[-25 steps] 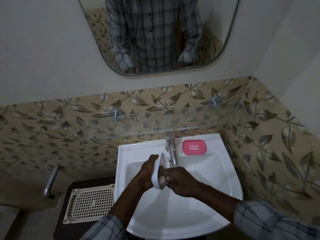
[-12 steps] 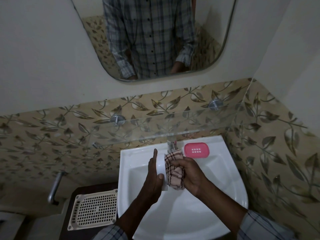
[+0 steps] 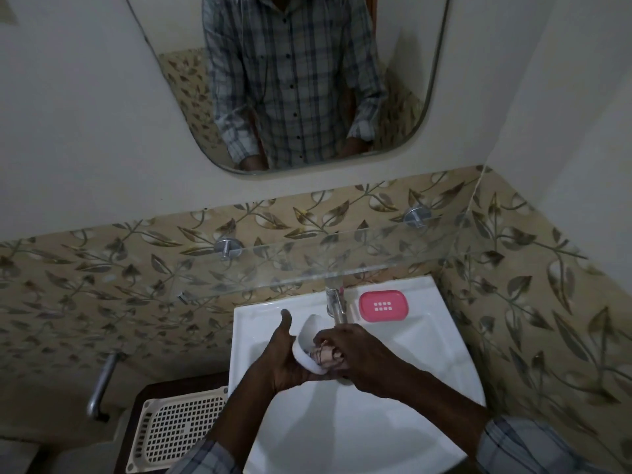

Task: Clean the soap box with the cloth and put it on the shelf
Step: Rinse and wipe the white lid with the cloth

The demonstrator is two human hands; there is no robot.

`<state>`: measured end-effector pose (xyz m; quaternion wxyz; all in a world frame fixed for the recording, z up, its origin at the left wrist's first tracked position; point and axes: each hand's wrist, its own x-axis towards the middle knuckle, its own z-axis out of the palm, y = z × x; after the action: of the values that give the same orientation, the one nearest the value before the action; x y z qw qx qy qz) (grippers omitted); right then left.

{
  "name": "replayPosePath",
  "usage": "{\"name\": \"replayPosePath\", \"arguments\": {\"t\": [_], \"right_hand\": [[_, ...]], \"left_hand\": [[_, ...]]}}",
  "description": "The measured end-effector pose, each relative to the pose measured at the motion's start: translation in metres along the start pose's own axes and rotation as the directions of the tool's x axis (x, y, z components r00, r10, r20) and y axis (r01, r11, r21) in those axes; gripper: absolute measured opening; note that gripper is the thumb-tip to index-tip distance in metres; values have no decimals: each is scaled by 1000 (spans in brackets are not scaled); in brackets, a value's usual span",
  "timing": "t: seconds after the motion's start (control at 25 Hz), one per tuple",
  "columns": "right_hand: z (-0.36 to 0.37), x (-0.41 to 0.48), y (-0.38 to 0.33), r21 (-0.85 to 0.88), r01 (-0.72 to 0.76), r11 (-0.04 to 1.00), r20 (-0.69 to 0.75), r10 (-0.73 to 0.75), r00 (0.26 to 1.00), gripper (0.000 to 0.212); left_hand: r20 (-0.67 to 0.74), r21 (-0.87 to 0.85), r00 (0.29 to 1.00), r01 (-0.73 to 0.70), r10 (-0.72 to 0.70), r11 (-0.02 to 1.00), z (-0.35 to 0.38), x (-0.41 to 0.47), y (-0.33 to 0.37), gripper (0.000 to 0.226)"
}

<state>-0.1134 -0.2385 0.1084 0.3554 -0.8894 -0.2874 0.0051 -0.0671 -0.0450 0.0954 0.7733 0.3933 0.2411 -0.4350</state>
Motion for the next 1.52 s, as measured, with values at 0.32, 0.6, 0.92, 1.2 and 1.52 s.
{"name": "replayPosePath", "arguments": {"t": [0.32,0.6,0.92,1.2,1.52], "right_hand": [[17,8,-11,273,-280,920,77,269,960,62],[4,24,-33,943,-332,-4,249,670,699,18],[-7,21,-28,734,-352,581,-18,536,844,75],[19,-1,-21,-48,-45,998,25,46,999,68],[4,17,-28,962,-272,-17,225,616,755,36]], "left_hand": [[-374,198,887,-210,272,957,30,8,-11,61],[6,515,551,-717,835,469,7,9,-55,65],[44,440,796,-558,604,703,-7,4,-44,99],[-22,-73,991,-132,131,989,9,-4,-10,87],[-122,97,892,-425,435,900,-5,3,-29,82]]}}
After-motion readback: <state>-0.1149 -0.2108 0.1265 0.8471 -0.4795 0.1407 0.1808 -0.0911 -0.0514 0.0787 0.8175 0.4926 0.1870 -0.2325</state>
